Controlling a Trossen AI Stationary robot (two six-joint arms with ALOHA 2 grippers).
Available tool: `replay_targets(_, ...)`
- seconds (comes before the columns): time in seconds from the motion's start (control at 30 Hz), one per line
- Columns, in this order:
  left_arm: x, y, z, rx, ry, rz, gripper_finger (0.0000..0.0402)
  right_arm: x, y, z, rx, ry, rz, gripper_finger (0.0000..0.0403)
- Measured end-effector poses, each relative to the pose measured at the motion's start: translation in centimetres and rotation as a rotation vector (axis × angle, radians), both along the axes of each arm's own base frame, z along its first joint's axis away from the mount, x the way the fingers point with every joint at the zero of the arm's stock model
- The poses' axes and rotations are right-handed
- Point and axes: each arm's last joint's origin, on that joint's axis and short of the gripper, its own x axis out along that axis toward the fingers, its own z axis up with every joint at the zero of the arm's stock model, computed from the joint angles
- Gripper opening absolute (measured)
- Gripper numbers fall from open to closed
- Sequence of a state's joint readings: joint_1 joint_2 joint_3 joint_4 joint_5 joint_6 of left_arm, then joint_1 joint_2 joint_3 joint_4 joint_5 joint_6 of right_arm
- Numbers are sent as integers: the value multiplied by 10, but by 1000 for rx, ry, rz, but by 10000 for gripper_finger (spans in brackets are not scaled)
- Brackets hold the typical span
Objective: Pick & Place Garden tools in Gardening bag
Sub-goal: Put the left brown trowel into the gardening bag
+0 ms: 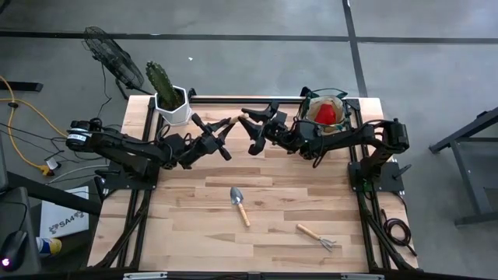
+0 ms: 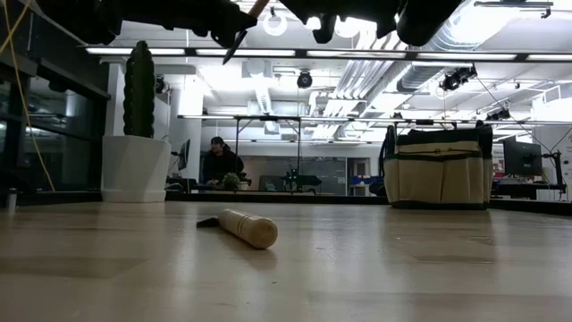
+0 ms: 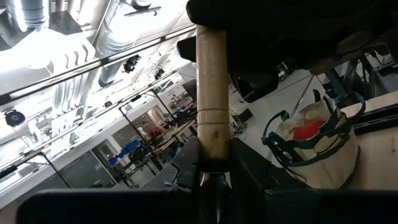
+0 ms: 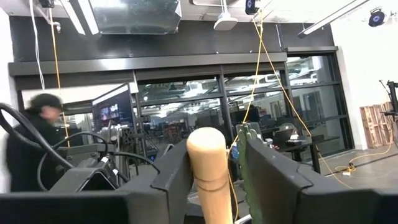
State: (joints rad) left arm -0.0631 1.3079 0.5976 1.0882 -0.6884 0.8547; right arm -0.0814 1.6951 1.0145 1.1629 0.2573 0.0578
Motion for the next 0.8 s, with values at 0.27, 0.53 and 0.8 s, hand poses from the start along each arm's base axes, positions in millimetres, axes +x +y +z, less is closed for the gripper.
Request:
replay_targets(0.27, 1, 0, -1, -15, 2, -12, 49, 0, 0, 0, -13, 4, -3, 58)
replay_targets(0.53, 1, 0, -1, -14, 3, -16, 49, 0, 0, 0, -15, 9, 9, 58)
replay_targets(0.8, 0, 0, -2, -23, 13, 15, 160, 1, 1, -1, -16, 17, 14, 58)
